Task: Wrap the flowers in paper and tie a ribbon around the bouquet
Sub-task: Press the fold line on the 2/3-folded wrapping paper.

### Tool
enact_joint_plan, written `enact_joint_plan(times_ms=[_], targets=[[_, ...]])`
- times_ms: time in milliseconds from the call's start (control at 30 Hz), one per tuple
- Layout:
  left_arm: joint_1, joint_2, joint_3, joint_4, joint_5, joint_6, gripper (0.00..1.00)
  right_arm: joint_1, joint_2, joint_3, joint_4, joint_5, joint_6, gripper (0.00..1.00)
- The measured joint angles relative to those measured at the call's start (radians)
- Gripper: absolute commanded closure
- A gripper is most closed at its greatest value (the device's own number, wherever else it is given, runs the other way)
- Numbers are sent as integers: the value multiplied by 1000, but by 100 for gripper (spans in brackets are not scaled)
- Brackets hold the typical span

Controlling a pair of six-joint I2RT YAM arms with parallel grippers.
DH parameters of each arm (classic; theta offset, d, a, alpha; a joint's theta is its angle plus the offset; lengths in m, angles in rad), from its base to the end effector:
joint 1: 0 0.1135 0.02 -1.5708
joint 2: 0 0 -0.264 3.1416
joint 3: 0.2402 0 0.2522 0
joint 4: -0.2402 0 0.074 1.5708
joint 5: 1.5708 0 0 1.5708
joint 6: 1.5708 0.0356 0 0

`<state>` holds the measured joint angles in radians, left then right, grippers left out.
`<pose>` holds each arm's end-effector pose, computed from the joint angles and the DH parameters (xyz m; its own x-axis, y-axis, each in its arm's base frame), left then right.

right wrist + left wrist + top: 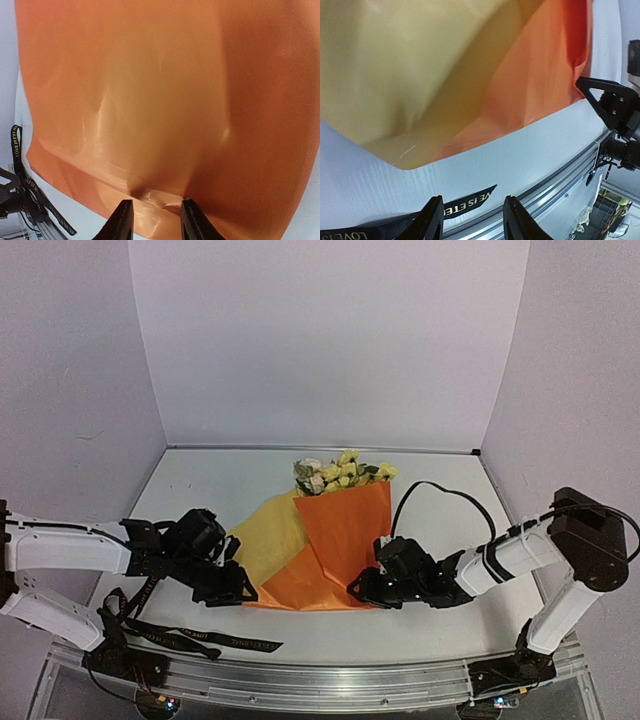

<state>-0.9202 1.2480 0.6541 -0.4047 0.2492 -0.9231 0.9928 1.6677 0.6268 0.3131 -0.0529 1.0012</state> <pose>0.1333 -0.1896 0.1853 -0.9867 0.0203 -0.1614 0.1080 0.8235 -0.5569 0.1639 0.2547 0.1223 -0.9185 0.1311 -0.3730 -0.1566 0.7456 0.6477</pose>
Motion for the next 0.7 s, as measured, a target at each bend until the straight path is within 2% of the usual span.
enact_joint_plan(times_ms=[200, 367, 533, 700], targets=[[-18, -40, -111, 75, -54, -185, 58, 7, 3, 79, -54, -28, -23, 65], [-48, -45, -176, 225, -142, -369, 56, 7, 40, 156, -81, -85, -35, 66], [-107, -9, -181, 290, -251, -525, 56, 7, 70, 195, -112, -140, -52, 66], [-150, 81, -157, 302, -317, -618, 58, 7, 108, 236, -132, -188, -61, 66]])
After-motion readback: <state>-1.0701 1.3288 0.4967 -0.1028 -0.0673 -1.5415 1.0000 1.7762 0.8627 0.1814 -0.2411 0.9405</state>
